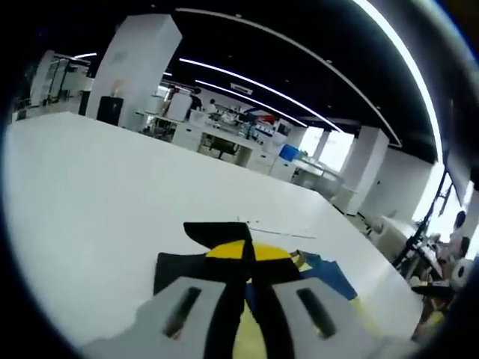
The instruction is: Fold the garment on the visible template until the final outline fits inside the template.
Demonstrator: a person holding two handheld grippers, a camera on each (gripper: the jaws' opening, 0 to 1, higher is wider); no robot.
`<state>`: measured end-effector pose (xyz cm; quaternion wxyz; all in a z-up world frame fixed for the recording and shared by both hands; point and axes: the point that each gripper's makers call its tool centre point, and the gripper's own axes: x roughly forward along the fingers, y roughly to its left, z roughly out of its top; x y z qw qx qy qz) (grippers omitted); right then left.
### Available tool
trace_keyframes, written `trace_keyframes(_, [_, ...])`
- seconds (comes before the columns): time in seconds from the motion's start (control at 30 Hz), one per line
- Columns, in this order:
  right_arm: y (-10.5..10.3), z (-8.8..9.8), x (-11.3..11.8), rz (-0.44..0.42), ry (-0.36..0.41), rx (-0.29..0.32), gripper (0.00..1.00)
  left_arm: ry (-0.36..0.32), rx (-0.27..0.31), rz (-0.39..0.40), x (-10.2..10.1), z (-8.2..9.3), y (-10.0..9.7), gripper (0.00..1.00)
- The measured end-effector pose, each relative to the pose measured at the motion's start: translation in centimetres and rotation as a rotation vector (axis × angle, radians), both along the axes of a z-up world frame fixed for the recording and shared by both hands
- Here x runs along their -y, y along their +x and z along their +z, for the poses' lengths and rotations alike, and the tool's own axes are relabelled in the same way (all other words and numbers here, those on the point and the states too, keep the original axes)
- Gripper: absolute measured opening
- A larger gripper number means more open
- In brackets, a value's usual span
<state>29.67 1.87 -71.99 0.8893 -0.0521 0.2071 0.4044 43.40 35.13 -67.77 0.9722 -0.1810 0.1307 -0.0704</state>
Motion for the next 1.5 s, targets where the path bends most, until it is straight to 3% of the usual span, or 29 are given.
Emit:
trace_keyframes(0.3, [-0.2,-0.6,0.0,0.008,-0.017,-0.010,0.99,-0.031,0.033,-0.096,6.9,0.7,1.7,0.00])
trace_keyframes(0.67, [-0.5,-1.2,0.3,0.002,-0.024,-0.020,0.99,-0.057,0.057,-0.185,12.5,1.2,3.6,0.00])
trace_keyframes(0.87, [-0.7,-1.7,0.5,0.002,-0.036,-0.032,0.99,-0.067,0.067,-0.236,16.7,0.7,4.0,0.00])
trace_keyframes(1.5, [-0.3,-3.1,0.9,-0.018,-0.052,-0.063,0.99,-0.027,0.024,-0.423,26.0,-4.8,3.7,0.00])
